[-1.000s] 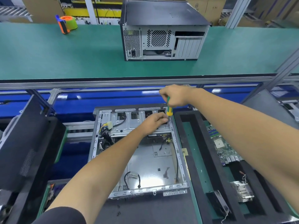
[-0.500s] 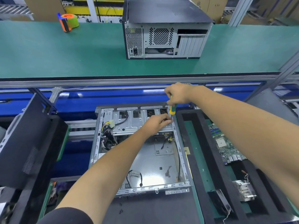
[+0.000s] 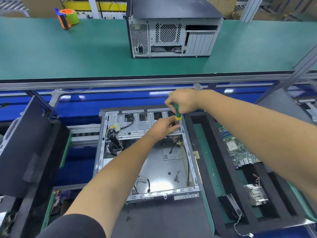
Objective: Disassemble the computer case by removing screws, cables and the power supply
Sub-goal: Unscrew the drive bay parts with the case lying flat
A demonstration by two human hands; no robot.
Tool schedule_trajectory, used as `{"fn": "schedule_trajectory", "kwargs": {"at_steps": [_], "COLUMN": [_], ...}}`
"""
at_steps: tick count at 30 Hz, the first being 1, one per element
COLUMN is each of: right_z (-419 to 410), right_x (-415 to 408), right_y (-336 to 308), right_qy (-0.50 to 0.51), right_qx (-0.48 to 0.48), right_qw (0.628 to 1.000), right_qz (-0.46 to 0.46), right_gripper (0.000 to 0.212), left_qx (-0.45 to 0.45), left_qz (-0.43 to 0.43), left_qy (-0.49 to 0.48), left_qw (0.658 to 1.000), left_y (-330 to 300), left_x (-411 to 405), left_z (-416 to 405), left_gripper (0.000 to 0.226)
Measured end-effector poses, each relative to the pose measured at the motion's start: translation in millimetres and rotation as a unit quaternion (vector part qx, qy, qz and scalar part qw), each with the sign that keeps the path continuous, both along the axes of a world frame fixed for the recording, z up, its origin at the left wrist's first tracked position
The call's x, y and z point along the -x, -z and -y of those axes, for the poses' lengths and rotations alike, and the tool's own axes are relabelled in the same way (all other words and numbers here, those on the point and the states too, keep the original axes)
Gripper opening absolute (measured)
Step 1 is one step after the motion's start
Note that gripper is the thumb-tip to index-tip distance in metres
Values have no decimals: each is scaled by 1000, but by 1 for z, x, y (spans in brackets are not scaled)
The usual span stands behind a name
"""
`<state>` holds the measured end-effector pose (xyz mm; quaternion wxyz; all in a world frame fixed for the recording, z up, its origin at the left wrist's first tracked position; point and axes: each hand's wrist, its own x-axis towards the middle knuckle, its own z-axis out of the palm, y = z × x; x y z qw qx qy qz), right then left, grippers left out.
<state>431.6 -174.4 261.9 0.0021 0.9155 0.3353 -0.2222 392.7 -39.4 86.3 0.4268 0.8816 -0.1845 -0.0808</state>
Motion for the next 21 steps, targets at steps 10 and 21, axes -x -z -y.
{"fn": "schedule_trajectory", "kwargs": {"at_steps": [10, 21], "right_z": [3, 10], "right_x": [0, -2], "right_y": [-11, -10], "right_qy": [28, 41], "right_qx": [125, 96], "right_qw": [989, 992], "right_qz": [67, 70], "right_gripper": [5, 4], "left_qx": [-42, -80], "left_qz": [16, 29], "left_qy": [7, -1], "left_qw": [999, 996], "left_y": [-2, -1], "left_x": [1, 2], "left_z": [2, 4], "left_gripper": [20, 17]}}
